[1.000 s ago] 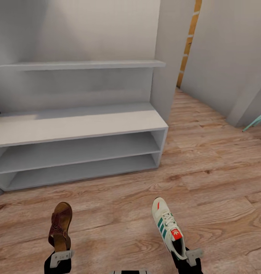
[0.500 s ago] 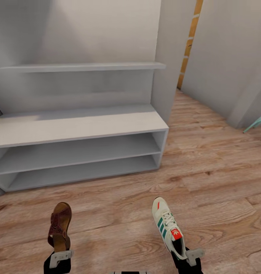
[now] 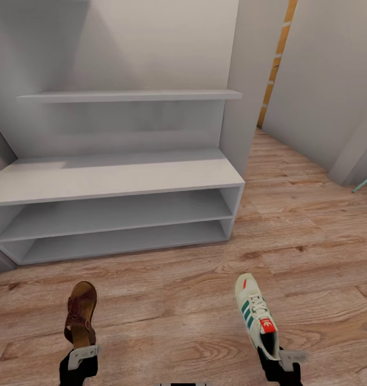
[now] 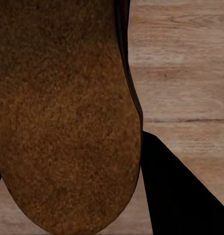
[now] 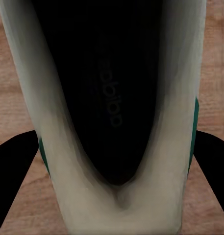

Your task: Pick up the two gym shoes and the two sandals from the corridor floor and place them onto the hallstand (shoe rack) in the corridor, making sure they are on the rack and not on the floor. Arrange them so the two gym shoes are next to each other and the two sandals are next to each other.

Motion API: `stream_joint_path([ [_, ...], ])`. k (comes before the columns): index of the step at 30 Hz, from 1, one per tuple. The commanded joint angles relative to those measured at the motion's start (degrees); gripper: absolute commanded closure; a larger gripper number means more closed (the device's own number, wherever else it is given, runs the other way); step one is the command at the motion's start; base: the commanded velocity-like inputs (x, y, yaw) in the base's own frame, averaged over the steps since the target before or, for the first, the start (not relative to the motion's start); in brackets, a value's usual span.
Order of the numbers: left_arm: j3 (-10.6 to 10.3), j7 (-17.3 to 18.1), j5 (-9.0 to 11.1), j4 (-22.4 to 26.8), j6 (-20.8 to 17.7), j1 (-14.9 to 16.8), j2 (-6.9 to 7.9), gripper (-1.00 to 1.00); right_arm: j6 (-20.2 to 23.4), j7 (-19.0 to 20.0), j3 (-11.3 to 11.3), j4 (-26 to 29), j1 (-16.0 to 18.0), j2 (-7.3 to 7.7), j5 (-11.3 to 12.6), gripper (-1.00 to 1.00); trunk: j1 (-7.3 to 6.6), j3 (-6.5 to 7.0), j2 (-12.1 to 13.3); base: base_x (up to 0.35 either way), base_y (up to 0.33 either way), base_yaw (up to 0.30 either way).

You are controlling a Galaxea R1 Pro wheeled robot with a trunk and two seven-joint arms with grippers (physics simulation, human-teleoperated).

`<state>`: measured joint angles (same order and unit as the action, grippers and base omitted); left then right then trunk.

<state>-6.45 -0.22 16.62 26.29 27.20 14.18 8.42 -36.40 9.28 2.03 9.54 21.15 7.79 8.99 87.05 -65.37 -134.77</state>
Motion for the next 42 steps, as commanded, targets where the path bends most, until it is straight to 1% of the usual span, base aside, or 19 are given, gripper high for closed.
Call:
stream_joint_path([
  [1,-0.35,-0.1,0.42,0.03,-0.99,0.93,0.11,1.0,-0.16,0.37,0.2,-0.05,0.03,0.65,0.55,1.0,-0.01,-0.04,-0.02,0.0,0.0,0.001],
  [4,-0.26,-0.17,0.36,0.02,-6.15,4.57,0.3,1.0,-0.05,0.32,-0.63,-0.05,0.03,3.49,0.67,1.0,-0.01,-0.04,-0.02,0.0,0.0,0.0],
  [5,-0.27,-0.18,0.33,0.03,-7.07,5.18,0.33,1.0,-0.04,0.32,-1.03,-0.03,0.03,3.92,0.69,1.0,-0.01,-0.04,-0.02,0.0,0.0,0.0],
  [6,-0.27,-0.16,0.25,0.06,-8.87,6.46,0.39,1.0,-0.02,0.31,-2.22,-0.01,0.03,4.61,0.68,1.0,-0.01,-0.04,-0.02,0.0,0.0,0.0],
  [10,-0.1,-0.05,-0.3,-0.46,-10.07,7.73,1.71,1.0,0.16,0.31,-4.28,1.31,0.03,5.9,0.63,1.0,-0.01,-0.03,-0.01,0.0,0.0,0.0],
  [11,-0.06,-0.1,-0.43,-0.55,-10.39,8.06,1.8,1.0,0.11,0.29,-4.76,1.28,0.03,6.18,0.66,1.0,-0.01,-0.03,-0.01,0.0,0.0,0.0],
  [12,-0.03,-0.16,-0.59,-0.66,-10.7,8.38,1.47,1.0,0.04,0.28,-4.83,0.94,0.03,5.84,0.73,1.0,-0.01,-0.03,-0.01,0.0,0.0,0.0],
  [13,0.0,-0.17,-0.35,-0.69,-11.02,8.71,1.14,1.0,0.02,0.27,-4.48,0.61,0.03,5.52,0.75,1.0,-0.01,-0.03,-0.01,0.0,0.0,0.0],
  [14,0.1,-0.2,0.1,-0.73,-10.67,8.36,0.81,1.0,-0.01,0.24,-3.9,0.28,0.03,5.19,0.83,1.0,-0.01,-0.03,-0.01,0.0,0.0,0.0],
  [16,0.11,-0.15,0.25,-0.58,-10.02,7.7,0.8,1.0,0.04,0.21,-2.89,-0.01,0.03,4.54,0.93,1.0,-0.01,-0.03,-0.01,0.0,0.0,0.0],
  [17,0.12,-0.08,0.1,-0.39,-9.69,7.38,1.12,1.0,0.07,0.17,-2.73,-0.03,0.03,4.37,0.98,1.0,-0.01,-0.03,-0.01,0.0,0.0,0.0],
  [19,0.07,0.01,0.0,-0.2,-9.45,7.1,1.7,1.0,0.08,0.08,-2.69,0.02,0.03,4.87,1.03,1.0,-0.01,-0.03,-0.01,0.0,0.0,0.0],
  [22,-0.06,0.3,-0.13,0.04,-10.41,8.1,2.68,1.0,0.31,-0.14,-3.02,0.86,0.03,5.85,1.14,1.0,-0.01,-0.03,-0.01,0.0,0.0,0.0],
  [28,-0.26,0.42,-0.74,0.13,-12.31,10.07,3.67,1.0,2.31,-0.08,-5.97,2.81,0.03,7.8,2.54,1.0,-0.01,-0.03,-0.01,0.0,0.0,0.0],
  [31,-0.2,0.4,-1.17,0.12,-13.26,11.06,4.51,1.0,3.3,-0.04,-7.36,3.77,0.03,8.77,2.71,1.0,-0.01,-0.03,-0.01,0.0,0.0,0.0],
  [34,-0.17,0.44,-1.63,0.15,-14.21,12.05,4.97,1.0,4.29,-0.06,-8.71,4.74,0.03,9.75,2.75,1.0,-0.01,-0.03,-0.01,0.0,0.0,0.0],
  [41,-0.14,0.14,-2.67,0.18,-16.43,14.36,7.24,1.0,6.61,-0.58,-11.8,5.3,0.03,12.04,2.86,1.0,-0.01,-0.03,-0.01,0.0,0.0,0.0],
  [42,-0.14,0.01,-7.73,0.2,-39.51,29.88,7.9,1.0,11.74,-0.81,-22.12,5.31,0.03,19.56,2.87,1.0,-0.01,-0.03,-0.01,0.0,0.0,0.0],
])
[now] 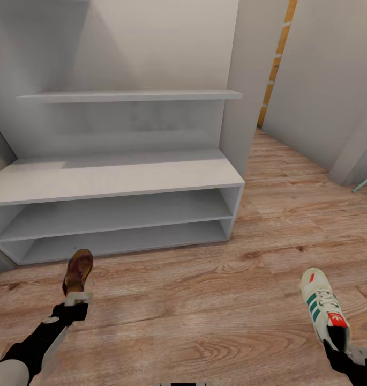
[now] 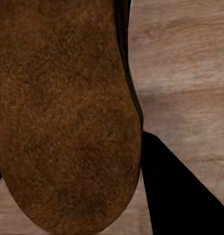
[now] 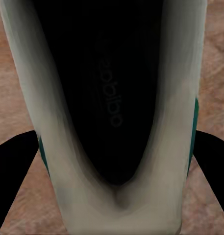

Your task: Pick up the two gym shoes and the two sandals from the corridor floor and place them onto the hallstand (shoe rack) in the corridor, making sure they are on the rack and not on the floor. Arrange them so the two gym shoes are next to each other and the two sandals are next to each other.

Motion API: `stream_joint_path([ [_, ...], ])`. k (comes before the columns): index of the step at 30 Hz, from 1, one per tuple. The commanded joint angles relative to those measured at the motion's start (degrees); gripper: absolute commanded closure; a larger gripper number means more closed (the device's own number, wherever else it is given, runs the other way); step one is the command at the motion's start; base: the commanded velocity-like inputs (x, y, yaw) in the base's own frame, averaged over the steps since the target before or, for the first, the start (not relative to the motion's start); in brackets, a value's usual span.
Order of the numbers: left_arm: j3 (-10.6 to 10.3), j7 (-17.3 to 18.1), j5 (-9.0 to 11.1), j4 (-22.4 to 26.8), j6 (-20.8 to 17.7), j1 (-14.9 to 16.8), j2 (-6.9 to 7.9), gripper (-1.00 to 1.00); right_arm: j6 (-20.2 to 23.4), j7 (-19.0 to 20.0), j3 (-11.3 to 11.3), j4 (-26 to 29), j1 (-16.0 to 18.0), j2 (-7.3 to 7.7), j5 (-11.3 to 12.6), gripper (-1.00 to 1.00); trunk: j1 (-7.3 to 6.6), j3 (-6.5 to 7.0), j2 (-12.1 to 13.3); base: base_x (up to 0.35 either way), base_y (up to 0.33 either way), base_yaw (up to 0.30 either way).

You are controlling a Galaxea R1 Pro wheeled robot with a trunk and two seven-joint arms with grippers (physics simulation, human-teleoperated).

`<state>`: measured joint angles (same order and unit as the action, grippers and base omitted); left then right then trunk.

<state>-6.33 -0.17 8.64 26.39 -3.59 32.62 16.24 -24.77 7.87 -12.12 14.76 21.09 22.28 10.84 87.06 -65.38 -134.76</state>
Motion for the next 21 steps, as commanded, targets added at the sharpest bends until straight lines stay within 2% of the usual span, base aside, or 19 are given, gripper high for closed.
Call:
stream_joint_path([
  [1,-0.28,-0.08,0.22,0.12,-8.75,11.4,0.13,1.0,0.12,0.5,-7.98,0.09,0.09,5.06,1.03,1.0,-0.02,-0.03,-0.02,0.0,0.0,0.0],
  [10,-0.18,0.08,0.24,0.17,-8.96,11.69,0.46,1.0,0.21,0.27,-8.01,0.09,0.09,4.76,1.18,1.0,-0.02,-0.03,-0.02,0.023,0.02,0.0],
  [15,-0.18,0.02,0.24,0.24,-9.05,11.87,0.53,1.0,0.39,0.33,-8.01,0.09,0.09,4.71,1.2,1.0,-0.02,-0.03,-0.02,0.174,0.205,0.0],
  [21,-0.18,-0.08,0.23,0.24,-9.14,11.94,0.55,1.0,2.88,0.38,-8.08,0.19,0.09,4.7,1.2,1.0,-0.02,-0.03,-0.02,0.181,0.261,0.0],
])
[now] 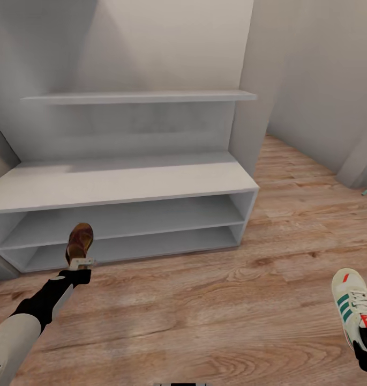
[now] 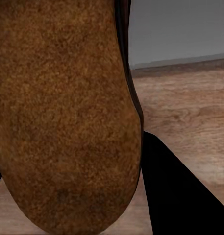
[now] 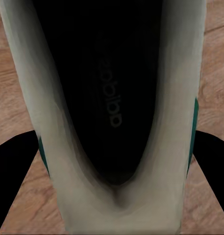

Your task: Pick up the two gym shoes and the two sandals from the corridor floor and place them onto the hallstand (shoe rack) in the corridor, making sure they are on the rack and not on the floor. Arrange them so the two gym shoes are next to each other and the two sandals are next to each other.

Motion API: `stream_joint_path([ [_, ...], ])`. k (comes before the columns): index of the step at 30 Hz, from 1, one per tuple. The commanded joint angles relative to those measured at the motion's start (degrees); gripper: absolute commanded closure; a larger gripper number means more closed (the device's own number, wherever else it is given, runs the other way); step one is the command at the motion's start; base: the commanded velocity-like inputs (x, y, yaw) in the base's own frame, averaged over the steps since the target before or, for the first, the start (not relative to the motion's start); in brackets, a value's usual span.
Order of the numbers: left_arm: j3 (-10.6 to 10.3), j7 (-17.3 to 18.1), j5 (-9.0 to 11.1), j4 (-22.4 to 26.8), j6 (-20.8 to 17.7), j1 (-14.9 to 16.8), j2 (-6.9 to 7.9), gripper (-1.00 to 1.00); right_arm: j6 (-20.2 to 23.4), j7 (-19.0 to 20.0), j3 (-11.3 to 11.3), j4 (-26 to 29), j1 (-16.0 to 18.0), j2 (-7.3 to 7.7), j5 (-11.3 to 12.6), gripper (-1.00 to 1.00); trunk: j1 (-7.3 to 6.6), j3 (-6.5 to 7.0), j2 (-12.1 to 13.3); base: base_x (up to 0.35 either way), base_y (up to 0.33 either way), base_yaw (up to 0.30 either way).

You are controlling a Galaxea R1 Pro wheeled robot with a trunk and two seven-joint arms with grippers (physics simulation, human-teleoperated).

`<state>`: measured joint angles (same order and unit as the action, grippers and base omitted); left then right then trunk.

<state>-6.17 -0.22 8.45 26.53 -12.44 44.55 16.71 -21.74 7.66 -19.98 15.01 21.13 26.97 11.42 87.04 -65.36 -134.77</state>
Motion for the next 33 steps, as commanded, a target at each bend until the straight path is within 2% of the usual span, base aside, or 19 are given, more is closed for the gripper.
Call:
stream_joint_path([
  [1,-0.33,-0.04,0.42,0.1,-0.34,0.01,0.07,1.0,0.28,0.6,-0.23,0.01,0.05,0.01,0.62,1.0,0.0,-0.04,-0.02,0.105,0.29,0.0],
  [12,-0.33,-0.14,0.35,0.0,-0.41,-0.41,0.0,1.0,0.73,0.51,-0.39,0.57,0.05,0.14,0.62,1.0,0.0,-0.04,-0.02,0.016,0.303,0.0],
  [17,-0.29,-0.29,0.34,-0.07,-0.41,-0.62,0.04,1.0,0.8,0.43,-3.51,0.79,0.05,0.33,0.56,1.0,0.0,-0.04,-0.02,0.033,0.304,0.0],
  [21,-0.25,-0.88,0.39,-0.08,-0.4,-0.65,0.0,1.0,0.82,0.42,-4.74,0.81,0.05,0.36,0.54,1.0,0.0,-0.04,-0.02,0.204,0.255,0.0],
  [33,-0.03,-1.45,0.45,-0.08,-0.33,-0.97,-0.39,1.0,0.85,0.42,-4.99,0.81,0.05,0.36,0.53,1.0,0.0,-0.04,-0.02,0.252,0.112,0.0],
])
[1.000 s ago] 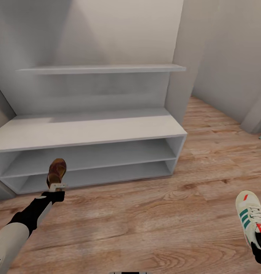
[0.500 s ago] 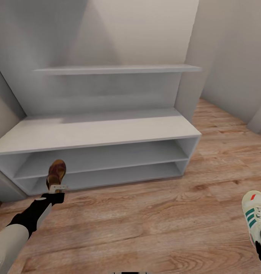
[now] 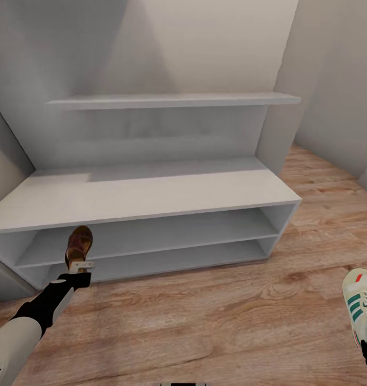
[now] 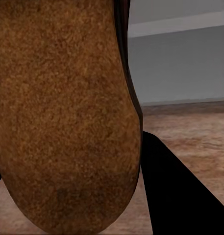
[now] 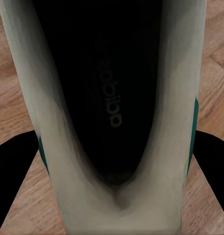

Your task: Pick up the two gym shoes and the two sandals from the corridor floor and place them onto the hallstand (shoe rack) in the corridor, making sure they are on the rack and not on the floor. Arrange them so the two gym shoes are next to each other and the two sandals are next to each other.

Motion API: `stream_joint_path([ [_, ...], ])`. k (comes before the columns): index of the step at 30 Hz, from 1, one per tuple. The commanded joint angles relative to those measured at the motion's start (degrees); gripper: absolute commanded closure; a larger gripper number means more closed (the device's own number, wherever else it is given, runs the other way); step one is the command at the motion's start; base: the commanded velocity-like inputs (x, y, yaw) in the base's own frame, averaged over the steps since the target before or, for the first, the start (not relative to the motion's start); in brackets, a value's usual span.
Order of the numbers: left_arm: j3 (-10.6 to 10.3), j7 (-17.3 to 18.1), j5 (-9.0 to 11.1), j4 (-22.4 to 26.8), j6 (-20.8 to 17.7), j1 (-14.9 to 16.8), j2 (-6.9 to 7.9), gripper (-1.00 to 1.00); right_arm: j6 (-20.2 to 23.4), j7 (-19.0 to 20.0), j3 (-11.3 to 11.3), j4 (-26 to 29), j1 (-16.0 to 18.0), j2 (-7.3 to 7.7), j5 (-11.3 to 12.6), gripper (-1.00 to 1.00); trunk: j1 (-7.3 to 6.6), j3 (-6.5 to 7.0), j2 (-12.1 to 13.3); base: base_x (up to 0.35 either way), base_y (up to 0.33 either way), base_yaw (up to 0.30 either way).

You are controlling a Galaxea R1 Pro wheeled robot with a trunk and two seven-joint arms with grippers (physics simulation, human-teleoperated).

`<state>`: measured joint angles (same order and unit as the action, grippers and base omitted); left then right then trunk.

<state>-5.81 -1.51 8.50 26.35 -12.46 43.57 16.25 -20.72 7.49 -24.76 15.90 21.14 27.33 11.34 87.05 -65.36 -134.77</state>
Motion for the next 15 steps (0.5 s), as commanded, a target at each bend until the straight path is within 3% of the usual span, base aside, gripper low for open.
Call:
stream_joint_path([
  [1,-0.4,-0.15,0.4,0.11,-0.3,-0.02,0.05,1.0,-0.14,0.6,-0.21,-0.08,0.05,0.0,0.62,1.0,0.0,-0.04,-0.02,0.044,0.011,0.0],
  [10,-0.51,-0.14,0.6,0.04,-0.27,-0.16,-0.06,1.0,-0.11,0.6,-0.22,-0.08,0.05,0.0,0.62,1.0,0.0,-0.05,-0.02,0.009,0.002,0.0],
  [15,-0.26,-0.15,0.5,0.02,-0.36,-0.08,-0.05,1.0,-0.11,0.6,-0.23,-0.08,0.05,0.0,0.62,1.0,1.09,-1.13,-2.02,0.0,0.0,0.0],
])
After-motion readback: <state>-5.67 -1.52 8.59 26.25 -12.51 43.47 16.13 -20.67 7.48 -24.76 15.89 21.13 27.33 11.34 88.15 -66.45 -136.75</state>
